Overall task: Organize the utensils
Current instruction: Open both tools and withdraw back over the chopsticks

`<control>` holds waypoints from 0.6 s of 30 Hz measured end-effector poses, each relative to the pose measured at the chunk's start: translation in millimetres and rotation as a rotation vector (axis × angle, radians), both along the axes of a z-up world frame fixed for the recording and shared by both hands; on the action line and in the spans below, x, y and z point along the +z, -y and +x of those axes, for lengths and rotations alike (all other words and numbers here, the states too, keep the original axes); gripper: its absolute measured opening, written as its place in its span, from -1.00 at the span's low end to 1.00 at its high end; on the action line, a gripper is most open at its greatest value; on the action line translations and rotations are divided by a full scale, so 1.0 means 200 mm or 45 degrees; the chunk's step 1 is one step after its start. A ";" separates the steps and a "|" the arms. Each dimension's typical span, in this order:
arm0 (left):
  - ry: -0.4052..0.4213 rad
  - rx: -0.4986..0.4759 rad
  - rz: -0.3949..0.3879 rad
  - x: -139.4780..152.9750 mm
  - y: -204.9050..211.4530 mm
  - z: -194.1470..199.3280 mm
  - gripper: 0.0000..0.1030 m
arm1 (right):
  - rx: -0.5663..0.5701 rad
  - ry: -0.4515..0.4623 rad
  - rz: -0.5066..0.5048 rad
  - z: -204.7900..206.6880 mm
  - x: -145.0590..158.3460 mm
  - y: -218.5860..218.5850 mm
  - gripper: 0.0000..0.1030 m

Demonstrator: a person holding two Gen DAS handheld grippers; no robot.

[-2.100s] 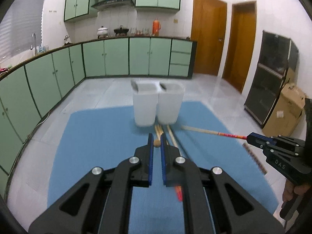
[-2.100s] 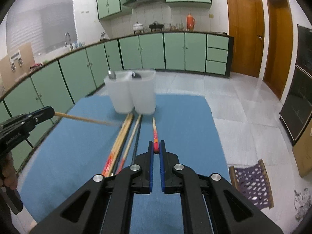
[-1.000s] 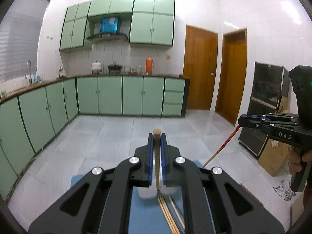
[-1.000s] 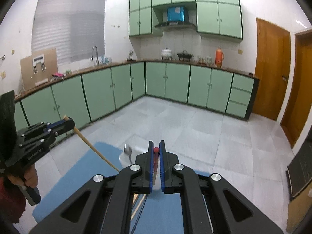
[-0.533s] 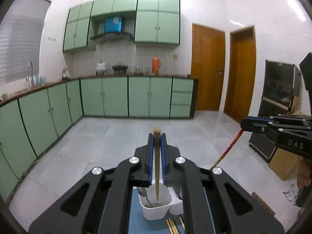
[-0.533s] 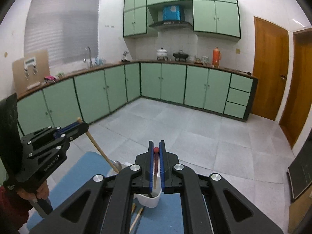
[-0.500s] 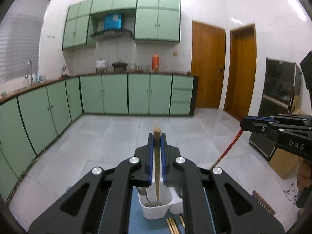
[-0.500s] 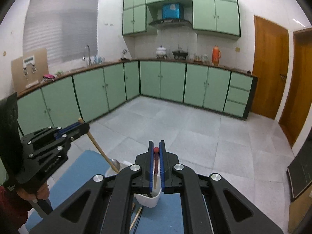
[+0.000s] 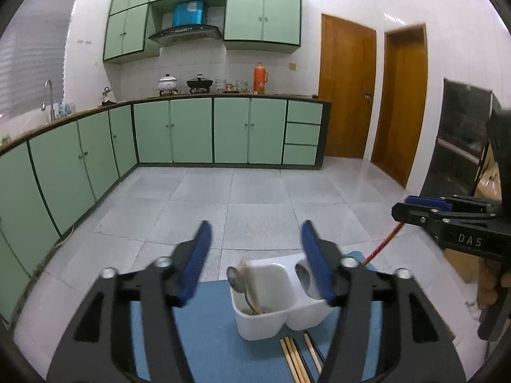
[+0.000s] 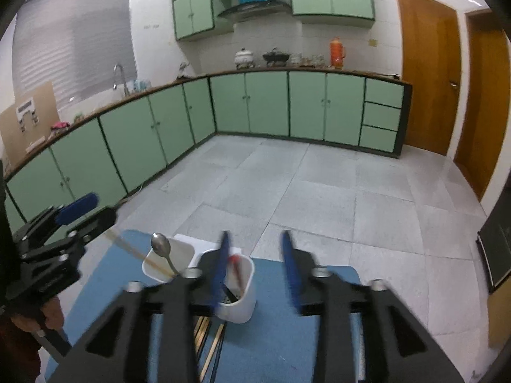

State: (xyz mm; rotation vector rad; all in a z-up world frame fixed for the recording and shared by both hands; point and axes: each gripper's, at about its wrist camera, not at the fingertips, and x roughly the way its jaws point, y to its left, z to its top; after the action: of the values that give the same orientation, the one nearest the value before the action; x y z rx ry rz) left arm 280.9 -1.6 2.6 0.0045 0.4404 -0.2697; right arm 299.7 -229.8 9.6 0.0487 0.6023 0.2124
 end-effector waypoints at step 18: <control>-0.090 0.073 0.095 -0.32 -0.11 -0.65 0.81 | -0.096 -0.035 0.042 -0.69 -0.39 0.04 0.79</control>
State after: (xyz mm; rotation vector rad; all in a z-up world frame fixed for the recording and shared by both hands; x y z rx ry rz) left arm 151.3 19.7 -61.6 0.0550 0.5202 -0.1971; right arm 161.9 -238.0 -68.6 0.1058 0.6231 0.1489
